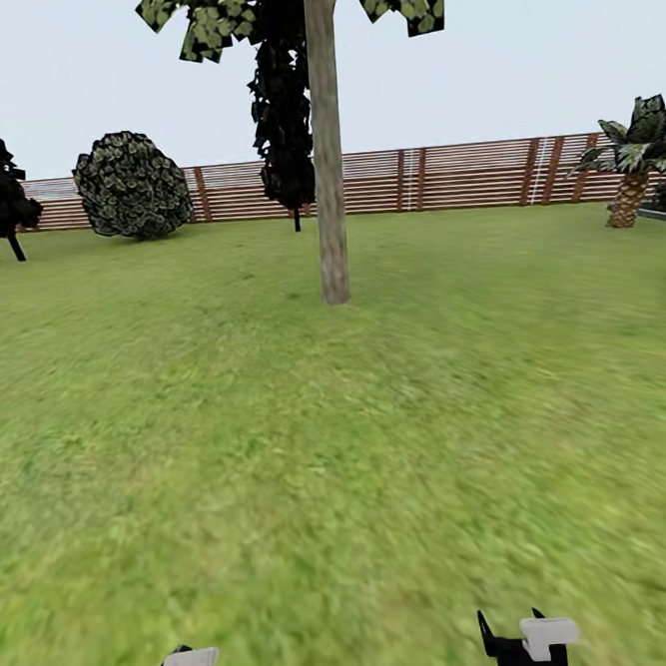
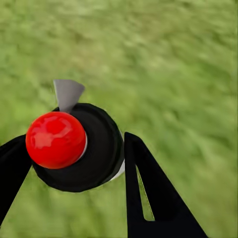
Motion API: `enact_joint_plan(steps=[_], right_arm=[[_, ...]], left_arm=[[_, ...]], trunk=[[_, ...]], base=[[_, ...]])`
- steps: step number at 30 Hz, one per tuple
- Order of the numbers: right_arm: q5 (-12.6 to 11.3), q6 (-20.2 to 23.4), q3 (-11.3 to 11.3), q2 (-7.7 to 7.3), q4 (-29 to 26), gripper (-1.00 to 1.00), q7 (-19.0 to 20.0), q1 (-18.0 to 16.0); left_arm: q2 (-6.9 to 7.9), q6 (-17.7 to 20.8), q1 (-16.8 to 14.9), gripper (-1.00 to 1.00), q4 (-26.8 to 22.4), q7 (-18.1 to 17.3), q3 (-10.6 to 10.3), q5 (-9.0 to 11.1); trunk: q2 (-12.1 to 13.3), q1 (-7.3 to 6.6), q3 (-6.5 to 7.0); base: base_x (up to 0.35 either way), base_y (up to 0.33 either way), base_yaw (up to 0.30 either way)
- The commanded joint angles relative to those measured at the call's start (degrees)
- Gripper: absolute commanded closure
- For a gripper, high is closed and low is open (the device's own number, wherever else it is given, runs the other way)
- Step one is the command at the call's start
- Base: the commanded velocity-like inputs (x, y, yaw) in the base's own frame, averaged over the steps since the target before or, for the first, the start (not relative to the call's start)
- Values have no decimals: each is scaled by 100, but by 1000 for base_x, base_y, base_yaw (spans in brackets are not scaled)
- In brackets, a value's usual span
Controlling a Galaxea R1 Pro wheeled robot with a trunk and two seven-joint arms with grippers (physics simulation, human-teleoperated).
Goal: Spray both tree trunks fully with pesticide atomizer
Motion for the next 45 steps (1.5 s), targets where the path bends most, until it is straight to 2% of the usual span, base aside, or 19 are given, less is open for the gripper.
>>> enact_joint_plan(steps=[1,9,45], right_arm=[[1,0,0,-1,0,-100,0,0],[-1,0,0,1,-6,-100,1,0],[-1,0,0,1,-9,-100,0,0]], left_arm=[[0,0,0,100,-2,-1,0,0],[2,0,2,100,-6,-1,0,0],[3,-2,2,100,-9,-1,0,0]], trunk=[[0,0,0],[0,0,-29],[0,0,-350]], base=[[340,0,0],[340,0,0],[340,0,0]])
